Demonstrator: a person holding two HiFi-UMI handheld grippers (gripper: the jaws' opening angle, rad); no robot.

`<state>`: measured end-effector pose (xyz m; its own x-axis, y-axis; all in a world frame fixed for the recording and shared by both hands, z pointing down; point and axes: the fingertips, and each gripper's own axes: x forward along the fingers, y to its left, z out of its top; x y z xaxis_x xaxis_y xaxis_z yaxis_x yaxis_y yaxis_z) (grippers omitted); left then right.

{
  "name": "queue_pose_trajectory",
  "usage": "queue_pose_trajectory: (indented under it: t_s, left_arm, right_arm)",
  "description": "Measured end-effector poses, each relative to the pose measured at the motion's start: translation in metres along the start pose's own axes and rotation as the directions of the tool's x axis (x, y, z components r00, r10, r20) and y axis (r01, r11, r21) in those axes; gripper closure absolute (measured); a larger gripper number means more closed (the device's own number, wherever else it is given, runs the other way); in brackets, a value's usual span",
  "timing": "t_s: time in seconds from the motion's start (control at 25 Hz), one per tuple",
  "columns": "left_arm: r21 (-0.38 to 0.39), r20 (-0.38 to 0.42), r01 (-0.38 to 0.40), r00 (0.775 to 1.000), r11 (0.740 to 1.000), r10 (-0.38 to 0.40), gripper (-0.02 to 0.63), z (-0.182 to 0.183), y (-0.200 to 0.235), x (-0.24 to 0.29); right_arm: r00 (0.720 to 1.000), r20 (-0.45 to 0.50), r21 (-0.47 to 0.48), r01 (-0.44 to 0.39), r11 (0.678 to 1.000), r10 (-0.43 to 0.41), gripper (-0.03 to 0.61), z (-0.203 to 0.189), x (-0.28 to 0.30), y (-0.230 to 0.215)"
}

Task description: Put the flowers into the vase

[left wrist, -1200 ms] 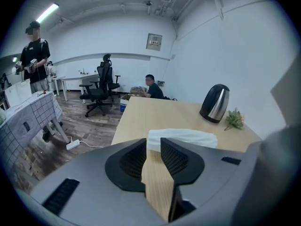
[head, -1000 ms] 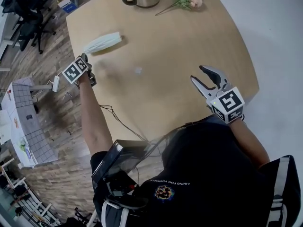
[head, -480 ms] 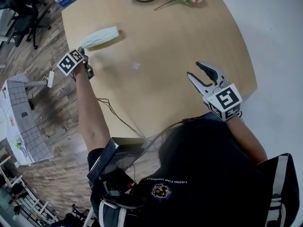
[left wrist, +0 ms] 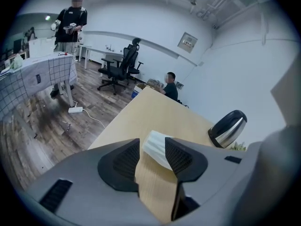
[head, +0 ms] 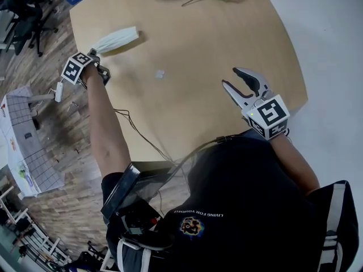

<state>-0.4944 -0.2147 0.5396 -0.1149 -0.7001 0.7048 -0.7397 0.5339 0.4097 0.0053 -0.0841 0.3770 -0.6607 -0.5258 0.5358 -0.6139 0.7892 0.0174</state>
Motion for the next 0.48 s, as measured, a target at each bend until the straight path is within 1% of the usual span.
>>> queue_pose_trajectory:
  t_s: [0.12,0.28,0.36,0.48]
  left_arm:
    - [-0.027,0.003,-0.036,0.999,0.999,0.036,0.457,-0.0015,-0.0003,0.0002]
    - [-0.082,0.031,-0.077,0.996,0.994,0.080,0.453,0.0021,0.0006,-0.0008]
    - [-0.118,0.047,-0.084,0.995,0.990,0.090,0.445,0.0039,-0.0021,-0.0004]
    - [-0.197,0.054,-0.075,0.995,0.978,0.087,0.441,0.0035,-0.0042,0.0004]
  right_arm:
    - [1.000,0.004,0.008,0.006,1.000,-0.006,0.416,0.0001,-0.0021,-0.0024]
    - [1.000,0.007,0.024,0.014,1.000,-0.014,0.416,-0.0031,-0.0048,-0.0065]
    - [1.000,0.009,0.033,0.017,0.999,-0.017,0.416,-0.0056,-0.0055,-0.0072]
    - [1.000,0.017,0.044,0.023,0.999,-0.023,0.416,-0.0045,-0.0077,-0.0079]
